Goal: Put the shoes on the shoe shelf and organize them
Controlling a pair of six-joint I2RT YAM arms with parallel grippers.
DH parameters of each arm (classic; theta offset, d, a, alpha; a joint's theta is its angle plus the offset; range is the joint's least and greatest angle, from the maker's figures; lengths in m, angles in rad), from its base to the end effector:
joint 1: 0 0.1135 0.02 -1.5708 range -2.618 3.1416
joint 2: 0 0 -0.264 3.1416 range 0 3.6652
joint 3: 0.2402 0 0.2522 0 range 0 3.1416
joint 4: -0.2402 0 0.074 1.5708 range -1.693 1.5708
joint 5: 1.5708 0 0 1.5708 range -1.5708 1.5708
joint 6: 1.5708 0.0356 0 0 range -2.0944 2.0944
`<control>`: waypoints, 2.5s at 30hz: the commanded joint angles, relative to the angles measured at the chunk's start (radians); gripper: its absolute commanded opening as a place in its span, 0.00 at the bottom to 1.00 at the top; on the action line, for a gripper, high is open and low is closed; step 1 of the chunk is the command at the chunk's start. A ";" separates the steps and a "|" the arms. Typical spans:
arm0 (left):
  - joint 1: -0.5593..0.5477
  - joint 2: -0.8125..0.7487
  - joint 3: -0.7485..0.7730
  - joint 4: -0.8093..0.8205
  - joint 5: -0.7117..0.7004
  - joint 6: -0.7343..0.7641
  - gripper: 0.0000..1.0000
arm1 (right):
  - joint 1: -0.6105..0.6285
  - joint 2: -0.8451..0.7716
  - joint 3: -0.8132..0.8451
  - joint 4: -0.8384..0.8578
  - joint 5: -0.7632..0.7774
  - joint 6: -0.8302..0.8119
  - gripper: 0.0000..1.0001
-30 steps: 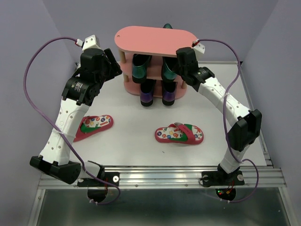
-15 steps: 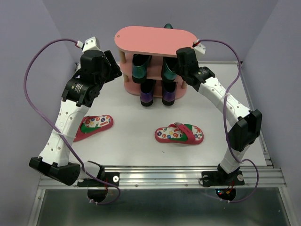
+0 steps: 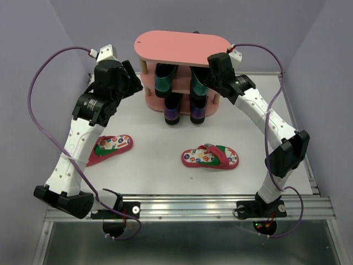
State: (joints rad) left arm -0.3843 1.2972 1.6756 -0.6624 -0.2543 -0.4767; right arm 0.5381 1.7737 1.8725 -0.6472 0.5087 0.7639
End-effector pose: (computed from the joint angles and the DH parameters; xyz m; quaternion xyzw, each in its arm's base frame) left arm 0.2428 -0.0885 0.4835 -0.1126 0.7892 -0.1561 0.5831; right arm 0.3530 0.1905 0.4012 0.2174 0.8249 0.1124 0.5096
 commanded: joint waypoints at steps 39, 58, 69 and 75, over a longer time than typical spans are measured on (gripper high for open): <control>0.002 -0.044 -0.025 0.032 -0.014 0.010 0.70 | 0.008 0.021 0.119 0.092 -0.030 -0.015 0.83; 0.005 -0.133 -0.329 -0.009 -0.109 0.017 0.70 | 0.008 -0.525 -0.524 -0.035 -0.074 -0.137 1.00; 0.005 -0.116 -0.456 -0.008 -0.095 -0.033 0.68 | 0.065 -0.643 -0.904 -0.063 -0.236 0.004 1.00; 0.005 -0.105 -0.455 0.004 -0.088 -0.040 0.68 | 0.065 -0.668 -1.010 -0.045 -0.289 0.037 0.98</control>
State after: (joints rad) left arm -0.3840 1.1965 1.2198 -0.6838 -0.3264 -0.5056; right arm 0.5980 1.1393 0.8715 -0.7189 0.2604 0.7681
